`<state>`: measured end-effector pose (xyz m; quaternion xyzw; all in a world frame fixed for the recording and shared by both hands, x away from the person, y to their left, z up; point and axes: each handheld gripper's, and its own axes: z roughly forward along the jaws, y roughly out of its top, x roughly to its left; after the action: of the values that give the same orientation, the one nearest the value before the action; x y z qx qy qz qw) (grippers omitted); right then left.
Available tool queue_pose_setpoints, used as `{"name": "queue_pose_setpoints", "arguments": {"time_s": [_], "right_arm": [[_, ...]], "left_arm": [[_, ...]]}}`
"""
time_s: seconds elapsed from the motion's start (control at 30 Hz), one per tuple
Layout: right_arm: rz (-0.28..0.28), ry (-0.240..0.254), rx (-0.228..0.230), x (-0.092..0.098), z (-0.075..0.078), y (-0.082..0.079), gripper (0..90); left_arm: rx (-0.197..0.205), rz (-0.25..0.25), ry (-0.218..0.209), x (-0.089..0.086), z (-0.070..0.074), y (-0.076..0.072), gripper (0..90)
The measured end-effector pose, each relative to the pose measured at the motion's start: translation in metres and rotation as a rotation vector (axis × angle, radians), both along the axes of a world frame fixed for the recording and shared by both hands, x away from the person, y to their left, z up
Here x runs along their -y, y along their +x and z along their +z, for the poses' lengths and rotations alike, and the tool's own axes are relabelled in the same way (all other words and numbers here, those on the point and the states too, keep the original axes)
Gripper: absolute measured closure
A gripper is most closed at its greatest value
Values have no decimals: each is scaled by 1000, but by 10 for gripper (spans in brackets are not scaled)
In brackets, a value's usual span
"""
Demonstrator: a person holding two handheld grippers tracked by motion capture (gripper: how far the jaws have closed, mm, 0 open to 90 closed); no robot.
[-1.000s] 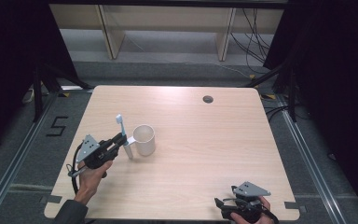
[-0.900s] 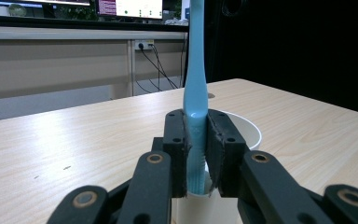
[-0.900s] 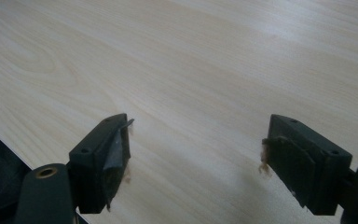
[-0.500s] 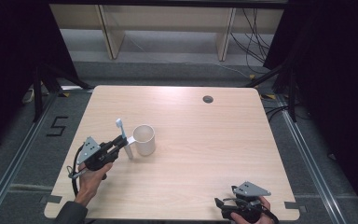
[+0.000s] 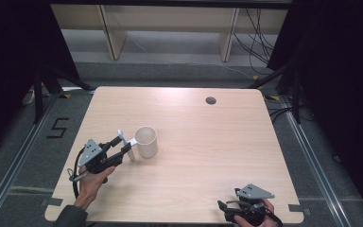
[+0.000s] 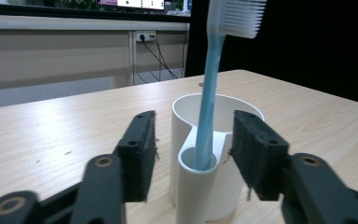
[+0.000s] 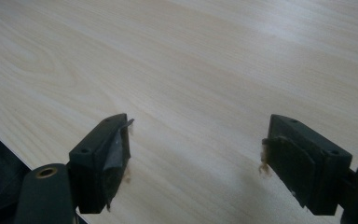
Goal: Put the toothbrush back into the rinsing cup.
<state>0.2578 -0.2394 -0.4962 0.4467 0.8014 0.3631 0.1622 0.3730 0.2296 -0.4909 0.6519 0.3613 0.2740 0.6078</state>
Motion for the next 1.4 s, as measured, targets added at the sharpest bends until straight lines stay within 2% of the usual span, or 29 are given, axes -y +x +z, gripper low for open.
{"name": "queue_pose_setpoints", "arguments": {"time_s": [0.07,0.1,0.23,0.27,0.33,0.37,0.4,0.47,0.5,0.6,0.73,0.87,1.13,1.2,1.27,1.33,1.4], "right_arm": [[1,5,-3,0,0,0,227],[1,4,-2,0,0,0,228],[3,3,-2,0,0,0,227],[3,4,-1,0,0,0,227],[1,5,-2,0,0,0,227],[0,5,-2,0,0,0,227],[10,3,10,0,0,1,227],[-2,4,-1,0,0,0,227],[-3,4,-2,0,1,-1,227],[5,1,2,1,0,0,227],[2,4,5,0,0,0,227],[4,3,6,1,0,0,227],[4,4,6,1,0,0,227],[5,1,4,1,0,0,227],[10,-4,22,1,-1,1,227],[4,1,3,1,0,0,227],[3,1,1,1,0,0,227]], "left_arm": [[-10,-1,-17,0,1,1,432],[-31,3,-6,-1,2,-1,409],[-41,-4,-21,-3,5,-1,368],[-56,3,-8,-3,7,-3,363],[-64,0,-11,-4,9,-4,350],[-61,-6,-23,-3,9,-4,347],[-75,-1,-13,-4,11,-6,347],[-80,-5,-26,-4,11,-7,340],[-91,-1,-19,-4,12,-8,338],[-89,-6,-32,-4,13,-9,334],[-99,-2,-25,-5,16,-12,330],[-106,-6,-45,-6,19,-14,325],[-164,-20,-30,-7,21,-15,288],[-171,-26,-28,-7,22,-16,276],[-168,-36,-36,-7,22,-16,269],[-182,-37,-24,-7,23,-18,262],[-182,-45,-37,-7,24,-18,255]]}}
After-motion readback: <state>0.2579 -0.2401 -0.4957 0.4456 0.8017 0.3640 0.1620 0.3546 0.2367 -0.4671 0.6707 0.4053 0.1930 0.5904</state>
